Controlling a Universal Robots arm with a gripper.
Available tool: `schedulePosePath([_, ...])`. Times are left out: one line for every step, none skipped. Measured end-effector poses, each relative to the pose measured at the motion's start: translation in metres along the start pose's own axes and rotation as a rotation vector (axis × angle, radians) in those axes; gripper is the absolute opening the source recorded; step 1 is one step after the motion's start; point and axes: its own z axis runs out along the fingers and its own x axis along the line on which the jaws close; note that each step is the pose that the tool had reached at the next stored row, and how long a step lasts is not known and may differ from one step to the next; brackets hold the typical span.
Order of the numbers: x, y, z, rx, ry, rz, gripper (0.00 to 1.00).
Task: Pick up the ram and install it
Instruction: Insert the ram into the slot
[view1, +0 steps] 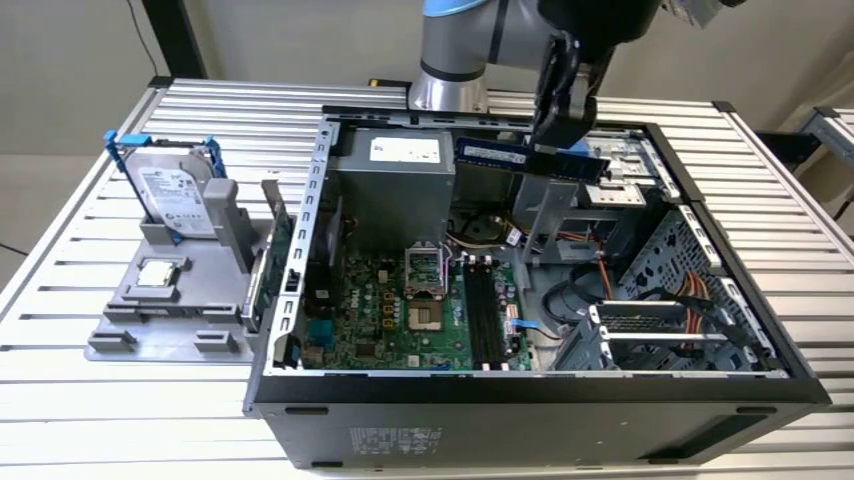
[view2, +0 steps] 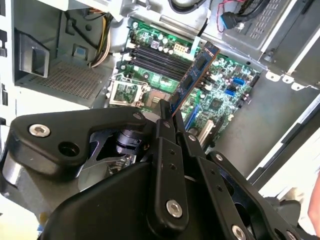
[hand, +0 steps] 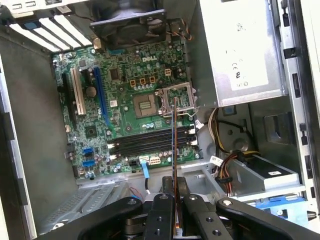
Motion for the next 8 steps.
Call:
schedulePosePath([0.0, 0.0, 0.0, -0.0001, 0.0001, 0.008, 0.0])
schedulePosePath([0.0, 0.0, 0.0, -0.0002, 0.0002, 0.015, 0.0])
schedulePosePath([0.0, 0.0, 0.0, -0.0003, 0.0003, 0.023, 0.0])
schedulePosePath([0.0, 0.0, 0.0, -0.0003, 0.0003, 0.03, 0.0])
schedulePosePath([0.0, 0.0, 0.0, -0.0004, 0.0004, 0.038, 0.0])
schedulePosePath([0.0, 0.0, 0.0001, -0.0004, 0.0004, 0.045, 0.0])
schedulePosePath([0.0, 0.0, 0.0001, -0.0005, 0.0006, 0.053, 0.0])
schedulePosePath([0.0, 0.0, 0.0001, -0.0006, 0.0007, 0.059, 0.0])
